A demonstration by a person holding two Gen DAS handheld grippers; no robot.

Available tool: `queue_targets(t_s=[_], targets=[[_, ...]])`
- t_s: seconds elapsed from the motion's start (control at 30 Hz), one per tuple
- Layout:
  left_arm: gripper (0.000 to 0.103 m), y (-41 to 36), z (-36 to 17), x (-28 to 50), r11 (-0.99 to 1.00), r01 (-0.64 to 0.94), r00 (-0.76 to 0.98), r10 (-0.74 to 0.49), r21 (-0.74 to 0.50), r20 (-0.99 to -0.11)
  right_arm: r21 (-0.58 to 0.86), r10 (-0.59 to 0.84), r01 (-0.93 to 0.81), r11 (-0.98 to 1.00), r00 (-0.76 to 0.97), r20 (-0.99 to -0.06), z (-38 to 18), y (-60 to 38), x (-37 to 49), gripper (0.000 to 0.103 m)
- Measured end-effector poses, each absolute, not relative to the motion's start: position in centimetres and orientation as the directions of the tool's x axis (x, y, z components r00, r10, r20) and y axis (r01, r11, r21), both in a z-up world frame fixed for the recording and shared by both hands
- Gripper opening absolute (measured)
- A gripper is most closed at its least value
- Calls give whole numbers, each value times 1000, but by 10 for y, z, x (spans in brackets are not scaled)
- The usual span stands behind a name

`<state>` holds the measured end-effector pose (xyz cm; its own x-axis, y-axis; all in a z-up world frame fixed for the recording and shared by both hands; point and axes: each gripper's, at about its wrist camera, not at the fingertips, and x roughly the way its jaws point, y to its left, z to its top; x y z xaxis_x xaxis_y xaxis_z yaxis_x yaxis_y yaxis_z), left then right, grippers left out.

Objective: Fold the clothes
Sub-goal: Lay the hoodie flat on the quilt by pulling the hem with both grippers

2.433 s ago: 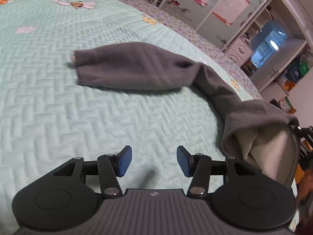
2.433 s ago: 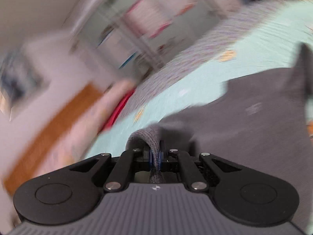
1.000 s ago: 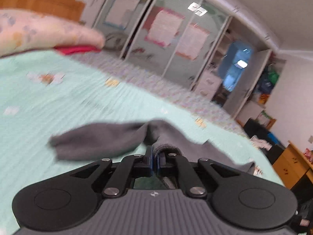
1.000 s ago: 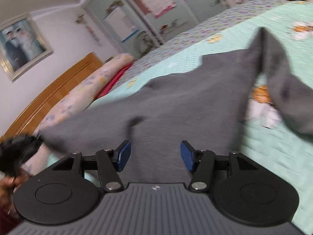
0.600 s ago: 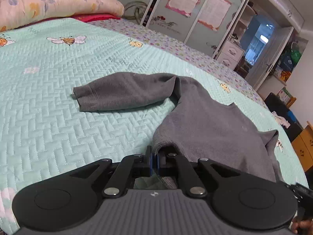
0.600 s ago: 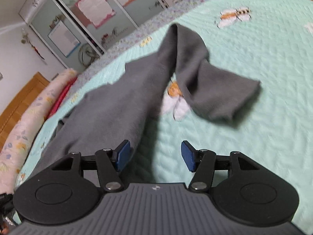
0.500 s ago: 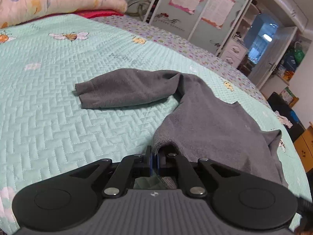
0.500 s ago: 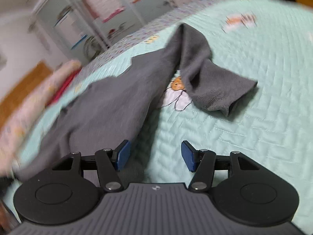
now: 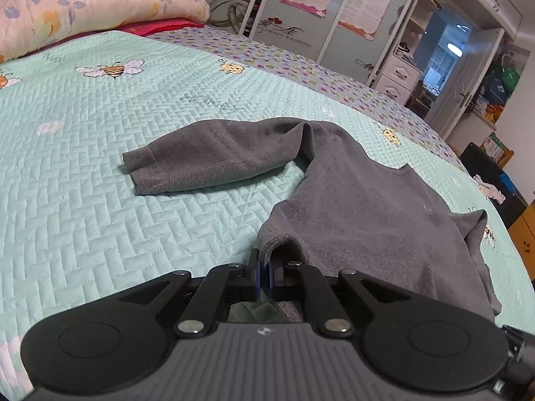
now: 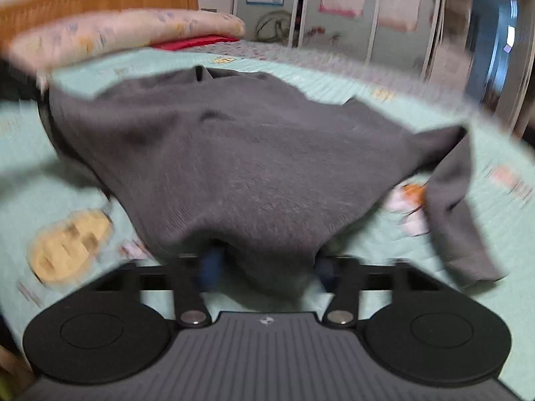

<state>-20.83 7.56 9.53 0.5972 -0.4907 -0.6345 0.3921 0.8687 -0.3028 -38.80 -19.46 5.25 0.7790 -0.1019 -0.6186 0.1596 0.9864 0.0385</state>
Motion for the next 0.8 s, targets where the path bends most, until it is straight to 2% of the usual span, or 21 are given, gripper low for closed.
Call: queue_targets(t_s=[0.03, 0.1, 0.17, 0.2, 0.27, 0.3, 0.33, 0.4, 0.43, 0.5, 0.67, 0.8], targets=[[4, 75, 96, -206, 867, 396, 594, -494, -304, -635, 134, -45, 162, 978, 785, -617, 59, -206, -385, 18], [4, 73, 99, -199, 858, 400, 583, -510, -322, -633, 349, 78, 162, 923, 810, -582, 74, -233, -380, 14], [4, 70, 103, -186, 846, 399, 574, -531, -353, -623, 538, 158, 149, 830, 862, -482, 93, -267, -372, 14], [4, 65, 105, -178, 842, 404, 575, -538, -359, -616, 591, 148, 149, 792, 894, -424, 103, -285, -368, 15], [4, 49, 107, -163, 846, 415, 590, -530, -335, -609, 684, 67, 188, 705, 942, -329, 113, -324, -354, 23], [4, 40, 107, -155, 851, 417, 599, -521, -318, -608, 724, 21, 202, 659, 958, -287, 118, -343, -346, 45], [4, 33, 106, -147, 850, 419, 598, -523, -318, -607, 694, -39, 246, 676, 953, -300, 121, -357, -334, 63], [4, 24, 103, -136, 830, 421, 572, -556, -366, -603, 539, -209, 393, 745, 905, -371, 126, -363, -316, 63], [4, 21, 101, -135, 830, 423, 572, -555, -363, -604, 496, -243, 417, 761, 894, -377, 126, -362, -312, 63], [4, 15, 98, -134, 830, 429, 573, -554, -355, -604, 523, -199, 381, 762, 907, -371, 118, -358, -316, 63], [4, 15, 90, -146, 827, 449, 556, -556, -340, -618, 418, -183, 391, 820, 871, -455, 98, -330, -323, 63], [4, 20, 86, -155, 828, 456, 555, -551, -326, -623, 476, -123, 372, 797, 871, -475, 88, -329, -299, 63]])
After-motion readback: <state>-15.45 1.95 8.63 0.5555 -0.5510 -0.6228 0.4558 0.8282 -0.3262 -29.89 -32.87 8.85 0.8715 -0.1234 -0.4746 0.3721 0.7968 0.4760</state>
